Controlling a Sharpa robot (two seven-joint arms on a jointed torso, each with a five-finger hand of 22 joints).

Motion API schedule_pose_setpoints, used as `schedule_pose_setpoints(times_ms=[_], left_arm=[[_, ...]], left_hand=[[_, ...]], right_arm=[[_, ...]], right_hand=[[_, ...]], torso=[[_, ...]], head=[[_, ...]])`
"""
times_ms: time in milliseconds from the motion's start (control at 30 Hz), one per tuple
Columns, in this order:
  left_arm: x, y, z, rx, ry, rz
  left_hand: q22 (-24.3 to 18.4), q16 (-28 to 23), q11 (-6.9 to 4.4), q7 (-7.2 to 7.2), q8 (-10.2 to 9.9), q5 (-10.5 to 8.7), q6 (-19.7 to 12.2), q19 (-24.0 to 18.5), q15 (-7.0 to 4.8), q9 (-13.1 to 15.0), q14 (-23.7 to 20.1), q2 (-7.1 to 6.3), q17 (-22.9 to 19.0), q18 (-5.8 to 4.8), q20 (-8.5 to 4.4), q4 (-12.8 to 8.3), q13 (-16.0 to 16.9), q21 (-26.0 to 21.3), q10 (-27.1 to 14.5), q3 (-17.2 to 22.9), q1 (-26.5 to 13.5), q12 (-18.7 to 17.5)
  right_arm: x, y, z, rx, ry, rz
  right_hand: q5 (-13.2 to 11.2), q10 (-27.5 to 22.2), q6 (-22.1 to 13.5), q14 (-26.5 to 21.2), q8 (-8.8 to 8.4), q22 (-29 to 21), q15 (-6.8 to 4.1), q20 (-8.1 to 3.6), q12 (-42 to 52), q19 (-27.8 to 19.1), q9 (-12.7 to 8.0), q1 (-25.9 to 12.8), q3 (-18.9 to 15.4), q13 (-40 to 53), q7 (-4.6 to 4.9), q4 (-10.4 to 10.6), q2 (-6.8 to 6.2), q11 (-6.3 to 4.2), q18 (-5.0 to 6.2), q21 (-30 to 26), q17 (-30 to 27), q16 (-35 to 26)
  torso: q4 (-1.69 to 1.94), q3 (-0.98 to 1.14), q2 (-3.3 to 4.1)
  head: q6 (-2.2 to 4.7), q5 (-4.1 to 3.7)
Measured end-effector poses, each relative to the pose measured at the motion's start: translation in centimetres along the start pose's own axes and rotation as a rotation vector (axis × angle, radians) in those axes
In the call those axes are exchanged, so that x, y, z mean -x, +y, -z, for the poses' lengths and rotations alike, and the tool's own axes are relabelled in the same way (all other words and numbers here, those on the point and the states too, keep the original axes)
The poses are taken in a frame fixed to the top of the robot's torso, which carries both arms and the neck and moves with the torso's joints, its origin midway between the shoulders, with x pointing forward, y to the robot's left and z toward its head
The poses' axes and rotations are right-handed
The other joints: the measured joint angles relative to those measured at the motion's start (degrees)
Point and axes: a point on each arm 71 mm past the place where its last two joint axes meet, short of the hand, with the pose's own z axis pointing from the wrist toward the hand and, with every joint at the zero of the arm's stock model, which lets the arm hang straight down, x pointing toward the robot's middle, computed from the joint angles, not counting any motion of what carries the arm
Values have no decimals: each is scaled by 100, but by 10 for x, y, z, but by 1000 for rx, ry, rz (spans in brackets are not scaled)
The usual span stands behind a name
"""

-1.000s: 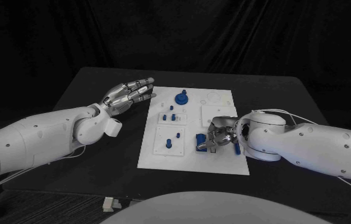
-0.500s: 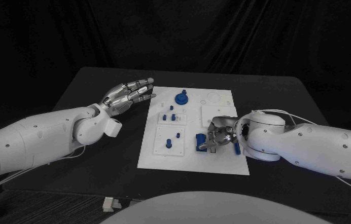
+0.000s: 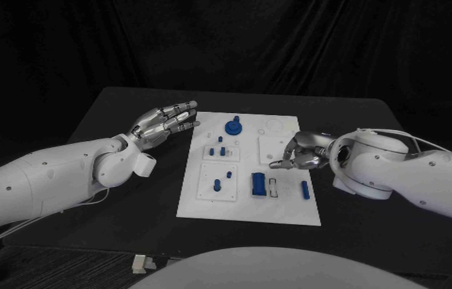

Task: Assemble the parts on the task board

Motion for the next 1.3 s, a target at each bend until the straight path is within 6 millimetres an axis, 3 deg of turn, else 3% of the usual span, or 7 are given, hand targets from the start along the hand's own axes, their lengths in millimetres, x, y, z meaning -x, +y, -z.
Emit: schedule_pose_setpoints(times_ms=[133,200,300,400,733,1133,1300], left_arm=[[0,0,0,0,0,0],[0,0,0,0,0,0],[0,0,0,0,1,1],[0,0,0,1,0,0],[0,0,1,0,-1,0],[0,0,0,0,-1,0],[0,0,0,1,-1,0]], left_hand=[[0,1,0,0,0,0,0,0,0,0,0,0,0,0,0,0,4,0,0,0,0,0],[0,1,0,0,0,0,0,0,0,0,0,0,0,0,0,0,4,0,0,0,0,0],[5,1,0,0,0,0,0,0,0,0,0,0,0,1,0,0,3,0,0,0,0,0],[5,1,-1,0,0,0,0,0,0,0,0,0,0,0,0,0,3,0,0,0,0,0],[5,0,19,0,0,0,0,0,0,0,0,0,0,0,0,0,3,0,19,0,0,-1],[-1,1,19,0,0,0,0,0,0,0,0,0,0,0,0,0,2,0,19,0,0,-1],[-1,0,19,0,0,0,0,0,0,0,0,0,0,1,0,0,2,0,19,0,0,-1]], right_arm=[[22,-14,10,-45,-32,-8],[27,-20,13,-74,-26,-5],[29,-30,15,-124,2,10],[27,-38,16,-168,39,30],[0,-55,11,-249,147,63],[-20,-58,4,-277,201,64],[-23,-57,2,-277,204,58]], right_hand=[[281,-1,260,-10,-786,0,84,59,0,-4,-873,31,-74,0,88,-26,61,103,-1,2,-28,8],[374,-18,375,-4,-1092,0,90,64,0,-2,-1255,80,-83,0,129,-35,109,125,-1,2,-64,8],[706,-5,535,5,-1377,-1,99,103,0,-2,-1657,268,-86,0,150,-107,192,138,-1,2,-93,-16],[1011,-5,678,-16,-1536,-1,119,103,0,-1,-1915,404,-64,0,152,-175,246,138,-1,2,-100,-16],[1215,-5,841,-16,-1668,-1,119,103,0,-1,-2196,485,-23,0,152,-216,327,138,-1,41,-58,-16],[1237,-5,1053,-16,-1668,-2,119,103,0,-1,-2263,513,-8,4,94,-295,360,137,-1,41,-101,-16],[1237,-6,1160,-16,-1605,-2,119,103,0,-1,-2182,604,-12,4,39,-370,359,137,-1,41,-104,-16]], torso=[[0,0,-2],[1,0,-2],[1,-1,-2],[2,-4,-1],[8,-8,-1],[-4,4,4],[-3,4,4]], head=[[0,11],[0,11],[0,12],[0,-2],[0,-9],[0,-11],[0,-22]])
